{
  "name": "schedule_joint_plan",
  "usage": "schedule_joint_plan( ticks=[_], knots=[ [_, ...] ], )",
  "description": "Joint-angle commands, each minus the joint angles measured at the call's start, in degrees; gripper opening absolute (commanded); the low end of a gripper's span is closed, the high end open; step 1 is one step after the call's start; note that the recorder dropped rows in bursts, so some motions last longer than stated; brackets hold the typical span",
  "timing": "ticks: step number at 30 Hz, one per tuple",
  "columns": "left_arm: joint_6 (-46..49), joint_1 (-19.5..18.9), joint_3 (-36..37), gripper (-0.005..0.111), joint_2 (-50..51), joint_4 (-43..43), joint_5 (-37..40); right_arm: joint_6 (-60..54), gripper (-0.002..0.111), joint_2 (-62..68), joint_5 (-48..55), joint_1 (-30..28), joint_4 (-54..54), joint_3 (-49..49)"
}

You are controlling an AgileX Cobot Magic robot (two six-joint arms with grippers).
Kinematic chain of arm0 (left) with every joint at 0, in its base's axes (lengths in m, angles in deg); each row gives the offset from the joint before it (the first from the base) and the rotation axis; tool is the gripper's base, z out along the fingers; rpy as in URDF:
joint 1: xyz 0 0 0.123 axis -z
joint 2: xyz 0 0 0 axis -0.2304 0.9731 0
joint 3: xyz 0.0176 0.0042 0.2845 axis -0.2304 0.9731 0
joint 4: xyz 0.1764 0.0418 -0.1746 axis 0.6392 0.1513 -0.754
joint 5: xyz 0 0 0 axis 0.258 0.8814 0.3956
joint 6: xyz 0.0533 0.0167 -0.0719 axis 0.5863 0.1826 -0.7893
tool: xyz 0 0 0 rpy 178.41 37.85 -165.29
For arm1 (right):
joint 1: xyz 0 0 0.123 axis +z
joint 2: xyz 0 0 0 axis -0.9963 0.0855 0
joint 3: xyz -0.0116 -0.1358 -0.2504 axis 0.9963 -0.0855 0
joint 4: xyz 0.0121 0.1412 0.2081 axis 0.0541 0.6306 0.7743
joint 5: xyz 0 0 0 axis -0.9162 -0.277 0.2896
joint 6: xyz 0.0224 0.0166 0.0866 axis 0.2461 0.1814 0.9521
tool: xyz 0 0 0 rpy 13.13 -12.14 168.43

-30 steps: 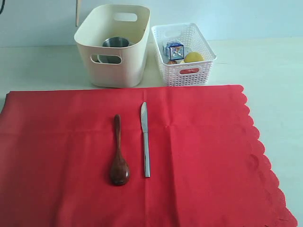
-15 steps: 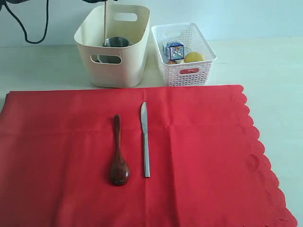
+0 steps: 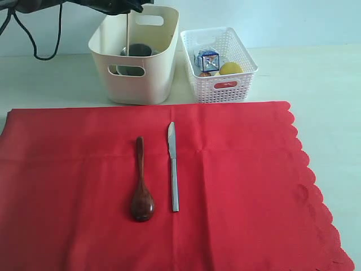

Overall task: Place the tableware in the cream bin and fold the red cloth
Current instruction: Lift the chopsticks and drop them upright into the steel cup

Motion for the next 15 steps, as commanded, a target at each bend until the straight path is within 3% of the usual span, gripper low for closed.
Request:
schedule_joint_plan(
  ticks=[1,5,15],
  knots=[
    [-0.4,-0.1,-0.5,0.034,-0.3,0.1,-0.1,0.1,0.027,-0.3,-0.3,-0.2,-0.3,-0.3],
    [-0.4,-0.1,-0.5,0.047,-1.7,0.1,-0.2,0.1,0.027,-0.3,-0.3,-0.2,-0.3,-0.3],
    [2.3,-0.1,-0.5,0.048,-9.3,0.5,4.4,0.1,0.027,-0.3,-0.3,-0.2,-0.2,-0.3]
  ],
)
